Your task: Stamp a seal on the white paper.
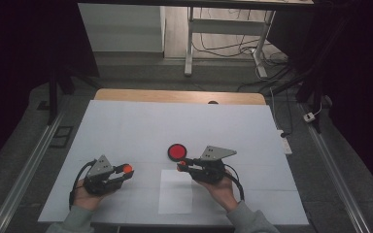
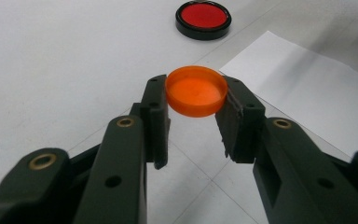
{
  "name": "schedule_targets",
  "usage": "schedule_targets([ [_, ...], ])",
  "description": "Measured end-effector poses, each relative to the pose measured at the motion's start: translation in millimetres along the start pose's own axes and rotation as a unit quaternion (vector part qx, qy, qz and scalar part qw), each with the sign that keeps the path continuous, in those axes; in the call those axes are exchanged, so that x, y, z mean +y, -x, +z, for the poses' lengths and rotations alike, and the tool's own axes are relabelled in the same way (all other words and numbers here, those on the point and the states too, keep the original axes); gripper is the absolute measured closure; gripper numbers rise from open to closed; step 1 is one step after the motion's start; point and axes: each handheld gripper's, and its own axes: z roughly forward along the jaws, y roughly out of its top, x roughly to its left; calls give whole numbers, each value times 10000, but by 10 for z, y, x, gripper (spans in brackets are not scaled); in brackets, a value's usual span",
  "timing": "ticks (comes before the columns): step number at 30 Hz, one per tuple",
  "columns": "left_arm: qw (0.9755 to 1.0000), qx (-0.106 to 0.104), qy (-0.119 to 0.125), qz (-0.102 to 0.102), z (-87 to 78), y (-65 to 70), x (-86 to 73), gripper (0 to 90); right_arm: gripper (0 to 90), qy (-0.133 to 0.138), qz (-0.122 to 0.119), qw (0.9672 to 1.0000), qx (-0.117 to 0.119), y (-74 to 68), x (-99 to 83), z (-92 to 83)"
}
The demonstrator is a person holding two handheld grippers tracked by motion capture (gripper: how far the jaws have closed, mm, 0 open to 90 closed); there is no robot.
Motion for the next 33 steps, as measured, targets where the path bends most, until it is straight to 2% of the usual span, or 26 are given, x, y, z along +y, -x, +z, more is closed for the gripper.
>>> schedule_targets([
  [13,10000,8,-10,4,7,2,1,648,720,-89,-87,9999,93,-61,-28,41],
  [23,10000,-2,-2,2,0,0,0,648,721,-309,-173,9992,182,-121,-75,125],
  [33,10000,-5,-4,-8,1,-2,-1,648,721,-510,-217,9983,175,-168,-158,120],
])
